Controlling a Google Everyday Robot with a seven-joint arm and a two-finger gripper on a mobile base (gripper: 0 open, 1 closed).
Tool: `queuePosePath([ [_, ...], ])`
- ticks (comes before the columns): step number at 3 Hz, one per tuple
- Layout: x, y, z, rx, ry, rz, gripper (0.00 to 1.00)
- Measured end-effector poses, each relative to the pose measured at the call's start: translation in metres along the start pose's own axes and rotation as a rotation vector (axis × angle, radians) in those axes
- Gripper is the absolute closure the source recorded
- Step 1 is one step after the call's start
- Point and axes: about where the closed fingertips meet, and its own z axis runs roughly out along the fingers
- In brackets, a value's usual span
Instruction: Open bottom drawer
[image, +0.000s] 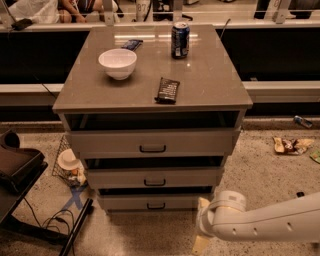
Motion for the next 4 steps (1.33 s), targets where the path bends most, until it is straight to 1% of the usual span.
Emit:
queuePosePath([
  [1, -0.036, 0.021, 0.076, -0.045, -0.113, -0.111, 0.00],
  [2, -0.053, 0.035, 0.124, -0.059, -0.183, -0.170, 0.00],
  [3, -0.073, 0.046, 0.168, -0.058, -0.218, -0.215, 0.00],
  [4, -0.080, 0.047, 0.178, -0.058, -0.205, -0.226, 0.00],
])
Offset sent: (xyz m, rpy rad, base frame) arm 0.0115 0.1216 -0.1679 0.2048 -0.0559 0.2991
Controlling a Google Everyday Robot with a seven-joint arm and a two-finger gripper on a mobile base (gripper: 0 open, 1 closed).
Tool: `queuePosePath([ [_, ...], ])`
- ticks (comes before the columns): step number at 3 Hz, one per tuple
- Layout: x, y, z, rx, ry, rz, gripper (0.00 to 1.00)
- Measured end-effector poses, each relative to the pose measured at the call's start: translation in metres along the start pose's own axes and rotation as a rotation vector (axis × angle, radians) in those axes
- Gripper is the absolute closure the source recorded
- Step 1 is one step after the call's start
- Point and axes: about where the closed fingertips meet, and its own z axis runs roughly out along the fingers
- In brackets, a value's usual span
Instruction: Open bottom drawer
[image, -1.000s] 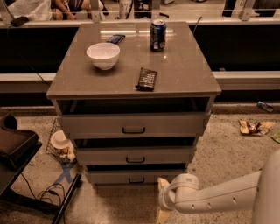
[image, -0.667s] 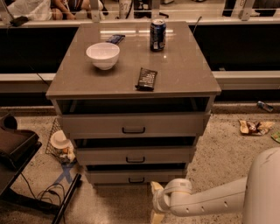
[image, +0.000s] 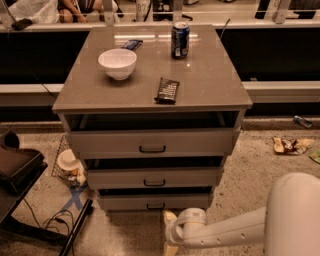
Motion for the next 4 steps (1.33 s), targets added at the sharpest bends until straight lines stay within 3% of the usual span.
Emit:
queuePosePath([
  [4, -0.015, -0.045, 0.085, 0.040, 0.101, -0.185, 0.00],
])
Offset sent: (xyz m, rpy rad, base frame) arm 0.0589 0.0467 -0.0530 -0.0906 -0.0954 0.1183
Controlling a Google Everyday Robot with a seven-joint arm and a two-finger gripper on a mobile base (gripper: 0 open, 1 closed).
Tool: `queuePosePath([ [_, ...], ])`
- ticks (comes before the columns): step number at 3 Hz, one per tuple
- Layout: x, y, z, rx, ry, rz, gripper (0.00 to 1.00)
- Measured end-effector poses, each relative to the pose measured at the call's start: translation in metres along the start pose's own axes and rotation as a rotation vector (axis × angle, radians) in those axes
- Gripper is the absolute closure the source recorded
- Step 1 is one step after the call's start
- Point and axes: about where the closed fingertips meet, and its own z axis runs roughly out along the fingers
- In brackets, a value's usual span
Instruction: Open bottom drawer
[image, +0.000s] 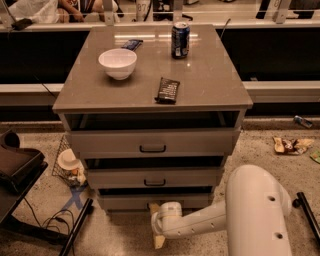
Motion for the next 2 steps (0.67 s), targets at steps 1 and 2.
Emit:
queuePosePath([
  [1, 0.004, -0.006, 0.012, 0.002, 0.057, -0.039, 0.00],
  [2, 0.013, -0.008, 0.023, -0.001, 0.116, -0.061, 0.00],
])
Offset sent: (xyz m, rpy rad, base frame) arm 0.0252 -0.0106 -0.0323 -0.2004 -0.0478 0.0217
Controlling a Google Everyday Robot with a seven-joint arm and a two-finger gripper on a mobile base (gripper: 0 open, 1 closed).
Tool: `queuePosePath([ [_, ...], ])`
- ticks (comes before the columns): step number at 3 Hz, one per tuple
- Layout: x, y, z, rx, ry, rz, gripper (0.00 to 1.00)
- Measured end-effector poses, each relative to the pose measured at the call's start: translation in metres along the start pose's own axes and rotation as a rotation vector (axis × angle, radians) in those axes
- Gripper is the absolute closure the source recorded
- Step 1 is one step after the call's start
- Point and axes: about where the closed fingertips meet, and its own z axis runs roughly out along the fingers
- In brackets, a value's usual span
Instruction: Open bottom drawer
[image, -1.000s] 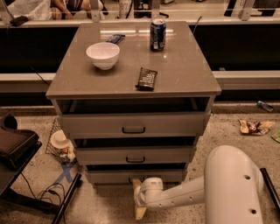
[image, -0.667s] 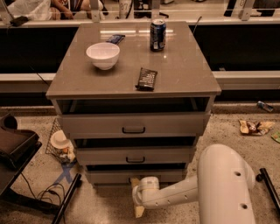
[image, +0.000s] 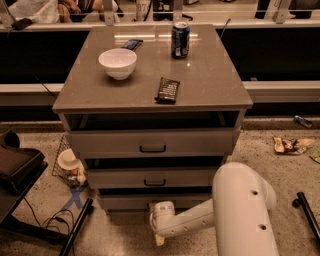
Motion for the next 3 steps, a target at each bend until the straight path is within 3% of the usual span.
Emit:
queuePosePath([
  [3, 0.004, -0.003, 0.037, -0.042, 0.093, -0.012, 0.00],
])
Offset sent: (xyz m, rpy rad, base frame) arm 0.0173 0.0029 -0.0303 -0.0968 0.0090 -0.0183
